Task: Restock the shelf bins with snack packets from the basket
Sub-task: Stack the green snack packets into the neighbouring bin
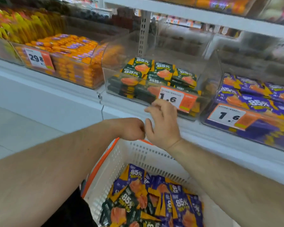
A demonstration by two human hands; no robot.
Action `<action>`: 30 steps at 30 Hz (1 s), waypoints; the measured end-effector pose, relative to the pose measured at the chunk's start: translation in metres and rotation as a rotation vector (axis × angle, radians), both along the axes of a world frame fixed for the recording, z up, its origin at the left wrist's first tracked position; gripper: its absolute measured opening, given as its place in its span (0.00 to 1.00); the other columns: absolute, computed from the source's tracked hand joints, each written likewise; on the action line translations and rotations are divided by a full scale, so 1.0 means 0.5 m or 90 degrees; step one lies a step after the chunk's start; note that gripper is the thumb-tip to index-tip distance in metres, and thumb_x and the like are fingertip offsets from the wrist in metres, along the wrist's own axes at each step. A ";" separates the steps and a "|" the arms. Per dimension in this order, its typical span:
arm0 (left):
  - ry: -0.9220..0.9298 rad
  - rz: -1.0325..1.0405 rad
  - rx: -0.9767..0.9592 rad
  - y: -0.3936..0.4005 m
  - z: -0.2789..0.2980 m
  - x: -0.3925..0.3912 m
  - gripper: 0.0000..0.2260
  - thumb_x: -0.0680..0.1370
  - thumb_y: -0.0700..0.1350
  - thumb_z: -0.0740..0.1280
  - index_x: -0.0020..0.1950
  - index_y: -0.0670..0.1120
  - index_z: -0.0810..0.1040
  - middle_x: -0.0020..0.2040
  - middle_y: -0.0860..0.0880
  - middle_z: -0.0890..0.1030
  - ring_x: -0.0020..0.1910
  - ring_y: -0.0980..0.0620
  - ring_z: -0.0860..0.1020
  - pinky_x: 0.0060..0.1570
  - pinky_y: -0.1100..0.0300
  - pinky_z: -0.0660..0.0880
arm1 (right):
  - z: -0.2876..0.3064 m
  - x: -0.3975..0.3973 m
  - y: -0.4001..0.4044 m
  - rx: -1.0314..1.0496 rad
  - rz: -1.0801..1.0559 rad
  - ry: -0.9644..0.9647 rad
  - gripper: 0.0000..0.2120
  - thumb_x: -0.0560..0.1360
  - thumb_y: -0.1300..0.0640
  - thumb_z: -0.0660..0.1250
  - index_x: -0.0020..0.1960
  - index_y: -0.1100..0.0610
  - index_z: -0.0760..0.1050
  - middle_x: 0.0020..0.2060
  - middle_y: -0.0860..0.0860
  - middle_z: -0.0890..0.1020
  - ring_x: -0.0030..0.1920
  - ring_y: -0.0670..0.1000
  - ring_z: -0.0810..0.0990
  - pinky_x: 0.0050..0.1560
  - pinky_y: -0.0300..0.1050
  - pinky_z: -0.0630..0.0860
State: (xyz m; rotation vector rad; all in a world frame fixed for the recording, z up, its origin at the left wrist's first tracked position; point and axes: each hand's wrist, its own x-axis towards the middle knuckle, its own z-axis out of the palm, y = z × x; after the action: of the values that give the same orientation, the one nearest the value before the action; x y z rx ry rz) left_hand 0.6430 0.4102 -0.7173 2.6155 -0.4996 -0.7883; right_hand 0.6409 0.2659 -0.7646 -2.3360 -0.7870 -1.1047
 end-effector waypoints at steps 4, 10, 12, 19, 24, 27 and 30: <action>0.050 -0.125 0.174 -0.020 -0.035 -0.032 0.13 0.81 0.45 0.60 0.45 0.37 0.76 0.36 0.43 0.71 0.34 0.50 0.67 0.39 0.54 0.65 | -0.167 -0.084 -0.023 -0.090 -0.033 0.517 0.05 0.73 0.62 0.60 0.41 0.57 0.74 0.37 0.54 0.76 0.38 0.57 0.74 0.38 0.49 0.71; 0.043 -0.211 0.228 -0.065 -0.084 -0.058 0.15 0.82 0.47 0.59 0.64 0.43 0.76 0.62 0.46 0.78 0.59 0.46 0.76 0.57 0.52 0.72 | -0.382 -0.209 -0.052 -0.343 -0.057 1.037 0.04 0.75 0.59 0.61 0.42 0.56 0.70 0.36 0.55 0.72 0.34 0.54 0.69 0.32 0.47 0.64; 0.048 -0.231 0.255 -0.072 -0.091 -0.062 0.14 0.82 0.47 0.59 0.65 0.44 0.76 0.62 0.46 0.77 0.59 0.46 0.76 0.52 0.55 0.71 | -0.410 -0.242 -0.055 -0.389 -0.060 1.077 0.05 0.77 0.59 0.62 0.43 0.59 0.70 0.35 0.55 0.71 0.34 0.54 0.69 0.30 0.48 0.63; 0.042 -0.245 0.285 -0.078 -0.105 -0.060 0.14 0.82 0.47 0.59 0.66 0.46 0.75 0.63 0.47 0.77 0.57 0.48 0.76 0.48 0.57 0.69 | -0.445 -0.282 -0.058 -0.392 -0.101 1.080 0.16 0.74 0.64 0.63 0.61 0.59 0.73 0.54 0.57 0.77 0.50 0.58 0.79 0.44 0.52 0.79; 0.040 -0.255 0.289 -0.081 -0.107 -0.058 0.14 0.82 0.47 0.58 0.65 0.46 0.75 0.60 0.48 0.77 0.51 0.49 0.75 0.43 0.59 0.66 | -0.442 -0.284 -0.045 -0.396 -0.069 1.094 0.06 0.74 0.68 0.60 0.43 0.59 0.73 0.36 0.55 0.73 0.37 0.56 0.73 0.27 0.45 0.64; 0.033 -0.252 0.276 -0.081 -0.105 -0.055 0.15 0.81 0.47 0.59 0.65 0.45 0.76 0.61 0.46 0.78 0.52 0.48 0.76 0.45 0.57 0.68 | -0.404 -0.244 -0.050 -0.402 -0.035 1.070 0.09 0.74 0.68 0.58 0.37 0.57 0.66 0.34 0.55 0.67 0.32 0.54 0.65 0.30 0.49 0.60; 0.012 -0.272 0.265 -0.083 -0.097 -0.053 0.15 0.81 0.46 0.59 0.65 0.44 0.76 0.62 0.45 0.78 0.58 0.46 0.76 0.52 0.54 0.72 | -0.315 -0.175 -0.058 -0.393 -0.021 0.973 0.08 0.75 0.66 0.60 0.39 0.57 0.71 0.37 0.55 0.74 0.36 0.55 0.71 0.35 0.52 0.69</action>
State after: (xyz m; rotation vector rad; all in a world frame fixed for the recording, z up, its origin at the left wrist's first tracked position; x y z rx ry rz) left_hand 0.6166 0.3687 -0.7658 2.9109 -1.0071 -1.1548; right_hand 0.5537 0.2369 -0.9222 -2.6794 -0.4180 1.1161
